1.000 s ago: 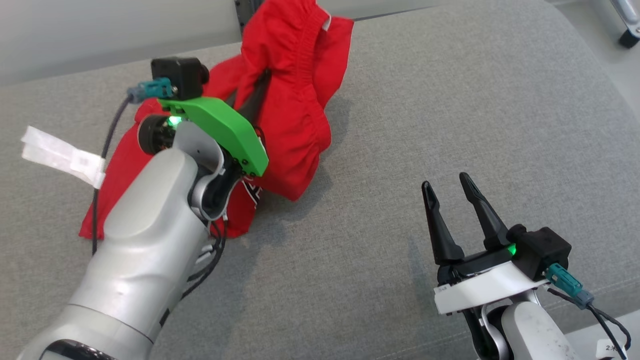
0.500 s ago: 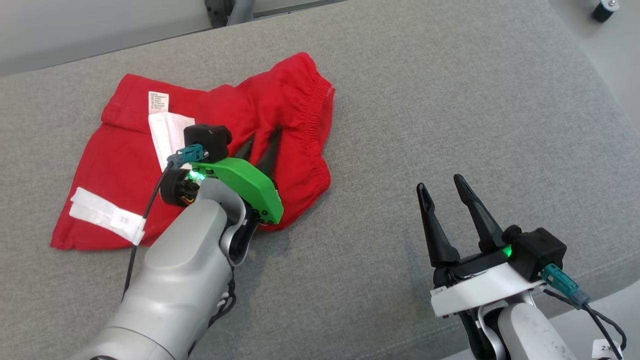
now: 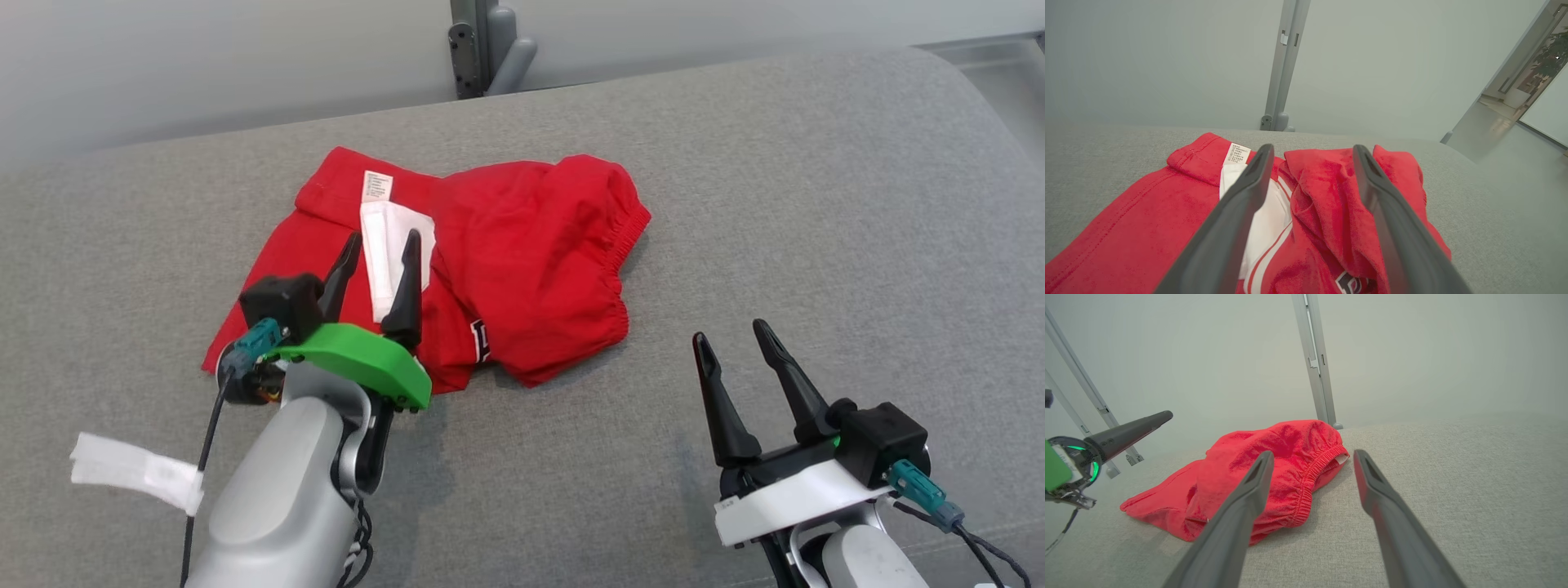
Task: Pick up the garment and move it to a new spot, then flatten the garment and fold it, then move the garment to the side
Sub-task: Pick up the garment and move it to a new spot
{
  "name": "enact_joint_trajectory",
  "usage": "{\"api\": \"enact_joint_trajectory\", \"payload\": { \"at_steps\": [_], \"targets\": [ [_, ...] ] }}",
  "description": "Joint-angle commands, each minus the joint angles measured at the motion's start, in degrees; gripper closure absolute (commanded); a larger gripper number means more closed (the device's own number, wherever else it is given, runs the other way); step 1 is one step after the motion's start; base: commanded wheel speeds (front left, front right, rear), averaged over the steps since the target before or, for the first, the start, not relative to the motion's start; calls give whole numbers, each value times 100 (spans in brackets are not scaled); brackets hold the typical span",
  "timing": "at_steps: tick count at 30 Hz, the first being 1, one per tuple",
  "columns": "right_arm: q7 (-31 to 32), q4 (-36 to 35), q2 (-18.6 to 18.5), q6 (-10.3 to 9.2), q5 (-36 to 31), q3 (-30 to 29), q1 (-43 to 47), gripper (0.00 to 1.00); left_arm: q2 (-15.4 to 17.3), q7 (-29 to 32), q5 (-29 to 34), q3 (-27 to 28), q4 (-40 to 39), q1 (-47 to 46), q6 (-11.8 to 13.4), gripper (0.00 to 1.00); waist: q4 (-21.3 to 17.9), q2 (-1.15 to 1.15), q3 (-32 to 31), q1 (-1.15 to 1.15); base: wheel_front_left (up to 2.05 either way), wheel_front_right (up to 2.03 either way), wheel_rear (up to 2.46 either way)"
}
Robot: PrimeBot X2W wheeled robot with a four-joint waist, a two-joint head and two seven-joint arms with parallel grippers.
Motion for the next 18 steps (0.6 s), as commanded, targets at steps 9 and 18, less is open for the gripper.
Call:
{"api": "enact_joint_trajectory", "payload": {
  "at_steps": [9,18],
  "targets": [
    [6,14,-11,-6,-71,-4,160,0,-14,-7,628,632,103,893,91,0,636,0,-337,0,0,0,0],
    [6,24,-11,-6,-121,3,-1,0,-95,-7,1085,821,549,727,172,0,461,0,-95,0,0,0,0]
  ]
}}
